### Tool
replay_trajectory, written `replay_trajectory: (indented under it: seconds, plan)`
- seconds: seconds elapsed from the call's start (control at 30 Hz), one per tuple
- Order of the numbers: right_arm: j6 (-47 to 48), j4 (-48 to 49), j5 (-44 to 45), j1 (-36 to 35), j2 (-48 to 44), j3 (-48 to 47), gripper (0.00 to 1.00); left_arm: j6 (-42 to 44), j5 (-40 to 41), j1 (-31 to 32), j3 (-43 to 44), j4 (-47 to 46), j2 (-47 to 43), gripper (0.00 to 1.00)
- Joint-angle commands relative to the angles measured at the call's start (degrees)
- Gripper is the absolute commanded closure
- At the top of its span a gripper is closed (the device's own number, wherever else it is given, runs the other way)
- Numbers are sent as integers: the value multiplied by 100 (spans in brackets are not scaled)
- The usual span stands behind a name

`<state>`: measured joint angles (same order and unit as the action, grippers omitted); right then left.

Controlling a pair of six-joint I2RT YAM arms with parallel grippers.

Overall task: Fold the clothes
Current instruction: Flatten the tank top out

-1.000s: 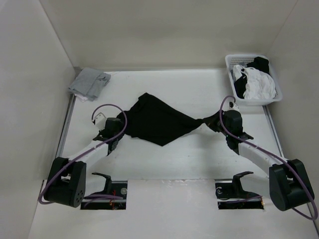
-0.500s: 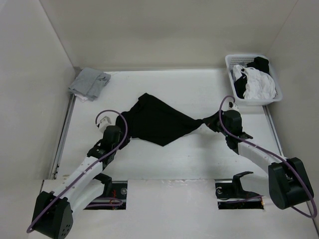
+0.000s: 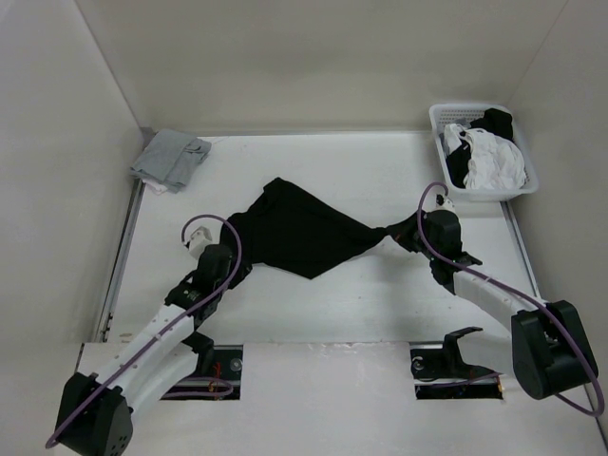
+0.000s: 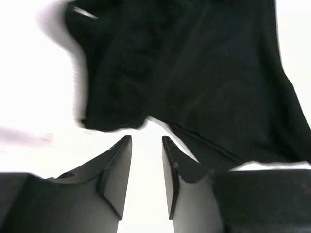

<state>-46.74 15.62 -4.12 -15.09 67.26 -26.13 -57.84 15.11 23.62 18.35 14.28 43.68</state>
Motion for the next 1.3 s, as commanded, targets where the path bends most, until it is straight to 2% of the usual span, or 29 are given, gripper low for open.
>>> replay_trajectory:
  seconds: [0.0,0.07,0.17,0.3,0.47,0.73,0.97,1.27]
  plan:
    - [16,398,-27,-59,6,-76,94,-253,36,524,107,-609,323,72]
    - [16,424,-27,-59,6,-68,94,-350,-17,770,143,-1039,745,73]
    - [16,425,-27,-68,-29,-59,94,-429,-122,798,169,-1585,1334,73]
    - [16,451,-80,-95,-99,-33,94,-351,-53,561,143,-2112,1967,71]
    - [16,460,-124,-121,-135,-24,94,-271,-8,218,-94,-2825,2320,65]
    - [33,469,-133,-139,-100,-32,94,-271,9,148,-323,-2949,2075,64]
    - [33,504,-159,-174,-3,-59,94,-183,27,-28,-472,-2869,1670,69]
    - [33,583,-256,-226,32,-68,94,-122,-228,-178,-420,-3476,2276,65]
